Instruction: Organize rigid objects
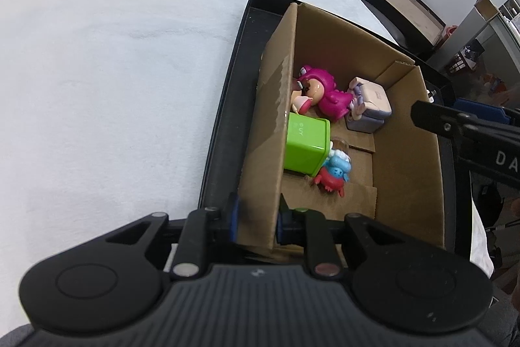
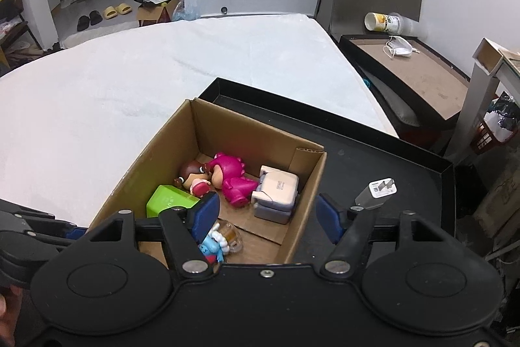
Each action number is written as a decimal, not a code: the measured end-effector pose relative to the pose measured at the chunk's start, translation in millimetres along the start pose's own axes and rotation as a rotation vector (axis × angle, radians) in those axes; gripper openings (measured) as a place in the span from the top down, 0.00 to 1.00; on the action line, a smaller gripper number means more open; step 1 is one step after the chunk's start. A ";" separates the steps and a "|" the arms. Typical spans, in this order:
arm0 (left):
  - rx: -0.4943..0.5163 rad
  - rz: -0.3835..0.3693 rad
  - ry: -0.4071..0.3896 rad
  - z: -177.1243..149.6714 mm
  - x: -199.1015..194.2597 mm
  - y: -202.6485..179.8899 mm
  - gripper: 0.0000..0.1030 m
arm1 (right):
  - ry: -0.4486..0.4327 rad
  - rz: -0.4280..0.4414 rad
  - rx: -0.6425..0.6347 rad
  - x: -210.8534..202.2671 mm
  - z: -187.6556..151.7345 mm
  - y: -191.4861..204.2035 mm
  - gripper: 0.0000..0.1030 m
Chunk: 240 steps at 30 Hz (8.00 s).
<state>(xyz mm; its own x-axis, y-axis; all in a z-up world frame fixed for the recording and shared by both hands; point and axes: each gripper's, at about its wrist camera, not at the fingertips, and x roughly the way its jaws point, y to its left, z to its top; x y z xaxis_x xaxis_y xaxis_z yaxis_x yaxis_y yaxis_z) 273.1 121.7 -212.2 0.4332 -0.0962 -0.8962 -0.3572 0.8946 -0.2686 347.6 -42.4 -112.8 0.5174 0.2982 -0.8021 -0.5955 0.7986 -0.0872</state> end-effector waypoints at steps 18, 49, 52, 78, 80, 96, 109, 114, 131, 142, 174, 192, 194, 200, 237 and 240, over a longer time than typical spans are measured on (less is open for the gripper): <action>0.014 0.033 -0.002 -0.6 -0.9 -7.0 0.82 | -0.013 -0.012 0.054 1.7 -19.4 -45.1 0.36; 0.029 0.117 0.016 0.1 3.9 -22.6 0.85 | -0.063 0.007 0.097 72.6 -55.4 -134.0 0.26; 0.034 0.126 0.020 0.8 4.6 -25.1 0.85 | -0.064 0.014 0.099 81.1 -54.3 -137.3 0.25; 0.017 0.170 0.041 4.9 9.1 -29.6 0.85 | -0.149 -0.006 0.168 113.0 -41.8 -166.6 0.39; 0.016 0.172 0.041 5.1 9.5 -29.9 0.85 | -0.129 0.016 0.168 115.1 -42.7 -166.4 0.64; 0.019 0.142 0.029 4.1 4.0 -24.9 0.85 | -0.077 -0.020 0.185 69.6 -48.7 -156.2 0.65; 0.022 0.101 0.022 3.2 -0.1 -19.0 0.84 | -0.063 -0.053 0.185 23.7 -48.1 -137.3 0.65; 0.017 0.082 0.021 3.3 0.9 -15.3 0.84 | -0.057 -0.070 0.155 14.1 -45.0 -125.0 0.65; 0.007 0.044 0.015 2.7 1.4 -9.3 0.83 | -0.082 -0.044 0.083 -12.9 -16.0 -69.4 0.65; -0.011 0.011 0.012 2.2 1.1 -2.7 0.82 | -0.068 -0.003 -0.005 -11.9 1.4 -26.2 0.64; -0.019 -0.029 0.021 4.1 1.0 4.4 0.79 | -0.007 -0.022 -0.027 -3.7 -10.4 0.0 0.64; -0.015 -0.008 -0.059 11.2 -49.6 -6.1 0.77 | 0.016 0.005 0.204 -40.7 -23.4 -27.3 0.25; -0.012 -0.002 -0.069 10.1 -57.3 -8.5 0.76 | 0.007 -0.006 0.238 -47.5 -23.8 -32.1 0.16; 0.007 0.012 -0.109 4.1 -86.5 -17.4 0.54 | -0.007 0.007 0.362 -71.0 -26.9 -48.3 0.05; 0.158 -0.008 -0.386 -88.6 -260.4 -62.8 0.11 | -0.255 -0.049 0.530 -246.0 -81.9 -52.3 0.00; 0.157 -0.005 -0.401 -93.7 -271.6 -62.0 0.10 | -0.269 -0.022 0.533 -256.6 -85.8 -51.4 0.00</action>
<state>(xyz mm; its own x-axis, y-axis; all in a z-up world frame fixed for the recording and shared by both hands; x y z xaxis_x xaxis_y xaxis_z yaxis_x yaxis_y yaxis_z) 100.1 51.5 14.8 0.7334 0.0489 -0.6781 -0.2372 0.9531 -0.1879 192.7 -204.8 46.8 0.7053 0.3446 -0.6195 -0.2283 0.9377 0.2617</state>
